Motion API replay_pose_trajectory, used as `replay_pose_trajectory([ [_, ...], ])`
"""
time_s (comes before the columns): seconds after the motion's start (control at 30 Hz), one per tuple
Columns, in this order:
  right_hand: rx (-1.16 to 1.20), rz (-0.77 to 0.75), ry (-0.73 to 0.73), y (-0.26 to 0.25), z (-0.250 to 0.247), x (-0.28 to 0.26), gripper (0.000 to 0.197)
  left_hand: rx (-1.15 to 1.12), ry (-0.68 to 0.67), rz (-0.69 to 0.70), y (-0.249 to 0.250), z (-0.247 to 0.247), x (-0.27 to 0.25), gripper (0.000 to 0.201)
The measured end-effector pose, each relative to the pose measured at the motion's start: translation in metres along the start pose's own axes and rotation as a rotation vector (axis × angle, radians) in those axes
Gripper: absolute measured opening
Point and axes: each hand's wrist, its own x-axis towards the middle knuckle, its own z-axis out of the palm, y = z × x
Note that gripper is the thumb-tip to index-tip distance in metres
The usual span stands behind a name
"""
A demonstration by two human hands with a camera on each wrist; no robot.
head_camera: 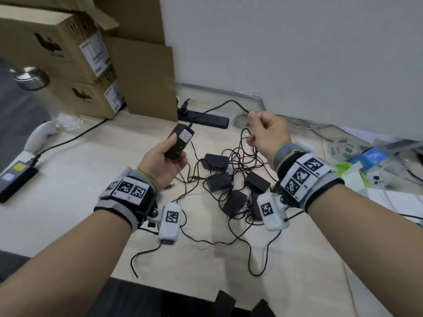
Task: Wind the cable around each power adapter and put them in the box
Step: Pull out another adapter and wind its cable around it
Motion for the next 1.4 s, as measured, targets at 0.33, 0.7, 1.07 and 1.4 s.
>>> replay_pose_trajectory([
  [0.33, 0.216, 0.079, -0.319, -0.062, 0.007, -0.019, 0.041, 0.292, -0.424, 0.088, 0.017, 0.058, -0.034, 0.033],
  [0.7, -0.4, -0.043, -0.46, -0.015, 0.016, -0.027, 0.035, 0.074, -0.525, 0.018, 0.04, 0.085, -0.041, 0.031],
  [1.07, -1.063, 0.04, -0.352, 0.008, -0.031, -0.016, 0.014, 0.093, 0.247, 0.482, 0.069, 0.045, -0.003, 0.018],
  [1.4, -0.531, 0.175, -0.39, 0.005, -0.043, -0.011, 0.039, 0.333, 0.772, 0.823, 0.101, 0.015, 0.011, 0.047],
])
